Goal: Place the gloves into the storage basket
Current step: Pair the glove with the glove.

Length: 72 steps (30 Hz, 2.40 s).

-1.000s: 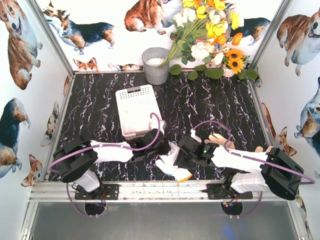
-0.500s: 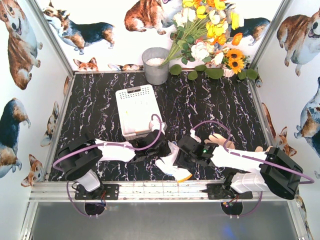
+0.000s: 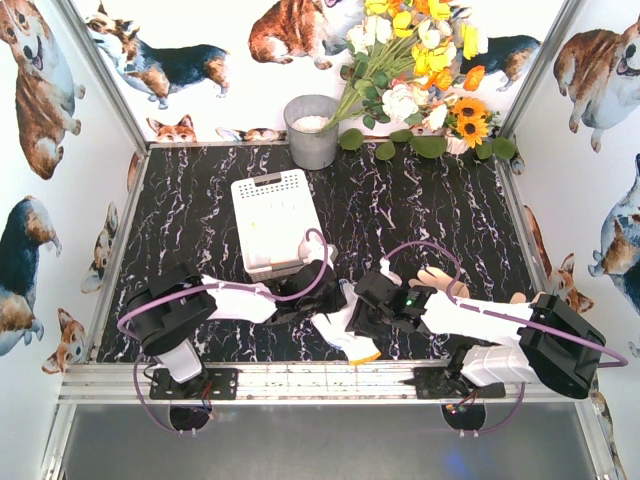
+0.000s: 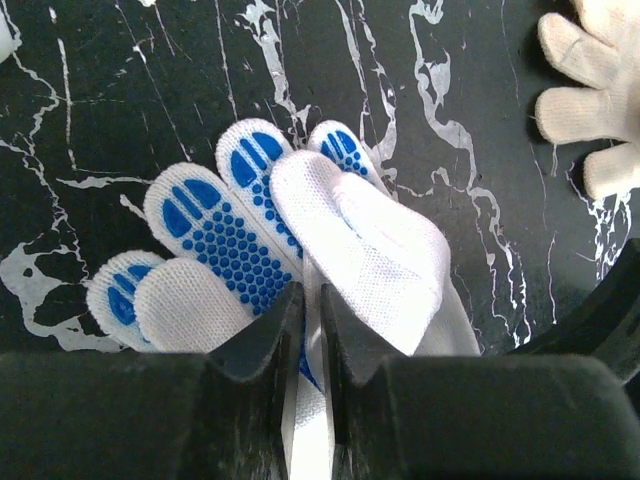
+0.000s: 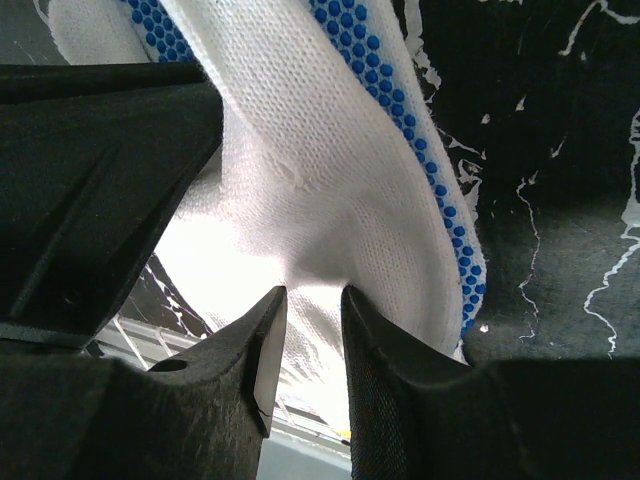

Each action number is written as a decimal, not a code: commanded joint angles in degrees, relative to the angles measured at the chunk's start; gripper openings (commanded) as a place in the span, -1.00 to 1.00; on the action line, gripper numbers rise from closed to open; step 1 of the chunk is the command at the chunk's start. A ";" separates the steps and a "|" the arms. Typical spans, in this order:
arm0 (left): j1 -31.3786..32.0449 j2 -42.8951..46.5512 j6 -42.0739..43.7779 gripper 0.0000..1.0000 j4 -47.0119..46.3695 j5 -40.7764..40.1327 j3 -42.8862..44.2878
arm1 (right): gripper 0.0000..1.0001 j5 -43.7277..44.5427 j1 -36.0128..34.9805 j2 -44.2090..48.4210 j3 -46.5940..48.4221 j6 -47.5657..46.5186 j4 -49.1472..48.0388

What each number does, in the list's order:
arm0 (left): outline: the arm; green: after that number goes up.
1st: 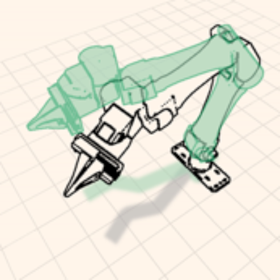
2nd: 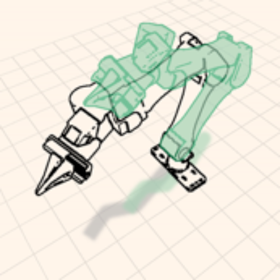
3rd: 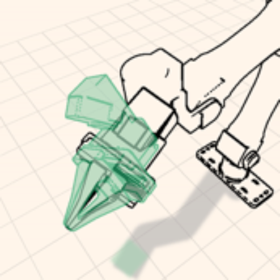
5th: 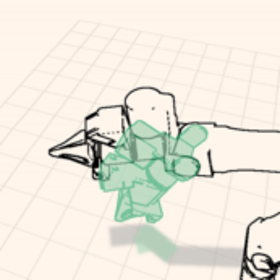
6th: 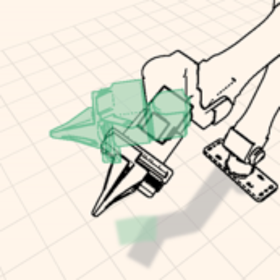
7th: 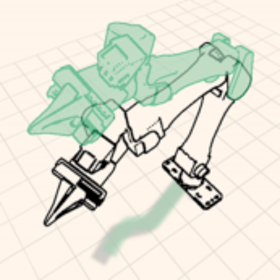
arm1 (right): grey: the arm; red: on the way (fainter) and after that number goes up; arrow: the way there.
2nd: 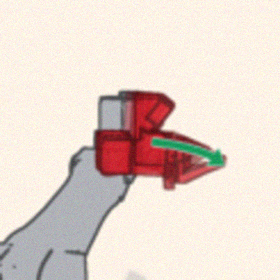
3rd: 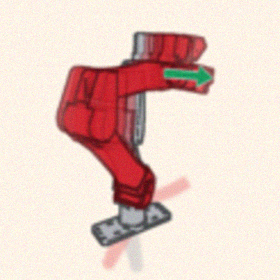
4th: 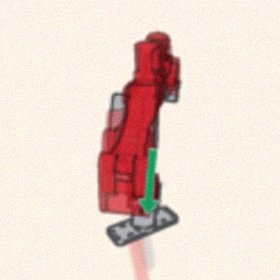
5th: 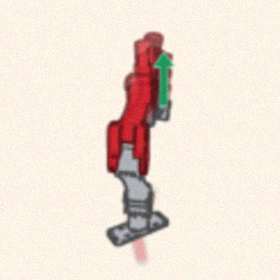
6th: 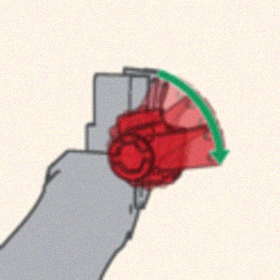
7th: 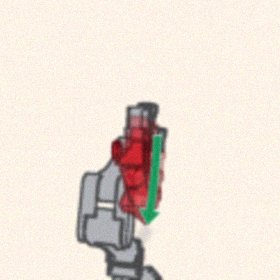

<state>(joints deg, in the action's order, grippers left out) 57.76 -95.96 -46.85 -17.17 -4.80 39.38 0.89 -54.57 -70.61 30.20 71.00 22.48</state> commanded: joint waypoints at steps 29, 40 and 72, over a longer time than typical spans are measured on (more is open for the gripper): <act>0.65 10.51 -2.20 -0.71 -2.78 -13.57 -10.70 | -0.32 1.49 0.27 1.50 -0.25 -0.32 1.27; 0.69 11.61 0.37 -0.52 -2.92 -12.01 -8.92 | -0.03 5.37 1.47 14.01 3.34 -5.97 6.97; 0.24 3.40 1.76 -0.65 -1.15 -9.35 -2.23 | -0.25 -0.25 13.96 -6.22 11.87 -26.50 10.69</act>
<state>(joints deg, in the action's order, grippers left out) 58.15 -91.31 -46.19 -18.11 -14.63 35.42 -2.98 -40.75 -78.48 41.25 44.93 32.99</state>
